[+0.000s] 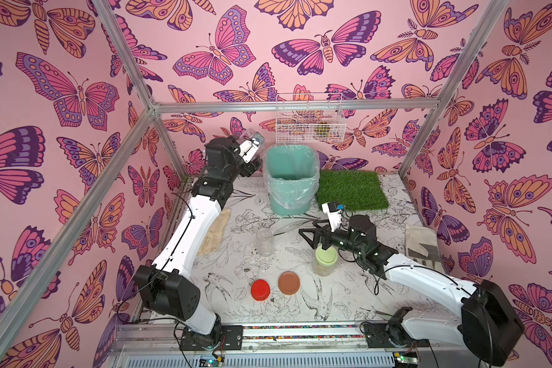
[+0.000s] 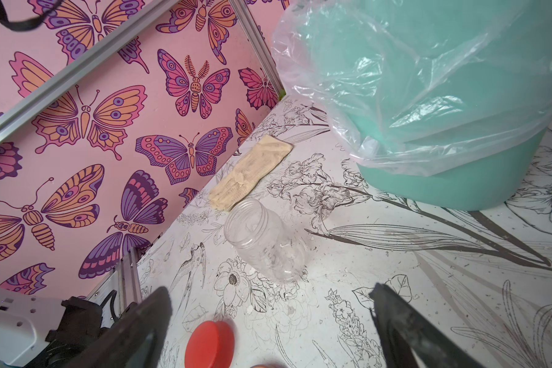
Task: Empty moldy peanuts from jars
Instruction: Pour the moldy peanuts from the jar into the trash bin.
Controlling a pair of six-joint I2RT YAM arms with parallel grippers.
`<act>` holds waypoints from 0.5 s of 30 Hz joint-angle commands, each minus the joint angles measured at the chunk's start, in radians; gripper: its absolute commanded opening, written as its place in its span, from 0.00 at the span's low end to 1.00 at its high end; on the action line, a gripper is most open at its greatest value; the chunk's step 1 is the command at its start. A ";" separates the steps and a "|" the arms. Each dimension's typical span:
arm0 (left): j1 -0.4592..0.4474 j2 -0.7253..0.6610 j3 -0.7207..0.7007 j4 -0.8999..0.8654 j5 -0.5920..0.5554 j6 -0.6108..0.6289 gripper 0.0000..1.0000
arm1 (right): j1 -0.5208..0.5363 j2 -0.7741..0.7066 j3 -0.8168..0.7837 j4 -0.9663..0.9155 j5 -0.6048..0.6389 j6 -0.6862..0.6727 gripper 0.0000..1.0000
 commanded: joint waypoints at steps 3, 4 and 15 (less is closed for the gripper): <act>-0.153 0.236 0.195 -0.085 -0.426 1.089 0.00 | -0.005 -0.006 -0.021 0.022 0.012 -0.014 0.99; -0.163 0.265 0.215 -0.003 -0.405 1.209 0.00 | -0.005 -0.008 -0.025 0.025 0.014 -0.016 0.99; -0.210 0.365 0.381 -0.012 -0.245 1.242 0.00 | -0.011 -0.059 -0.059 0.008 0.059 -0.043 0.99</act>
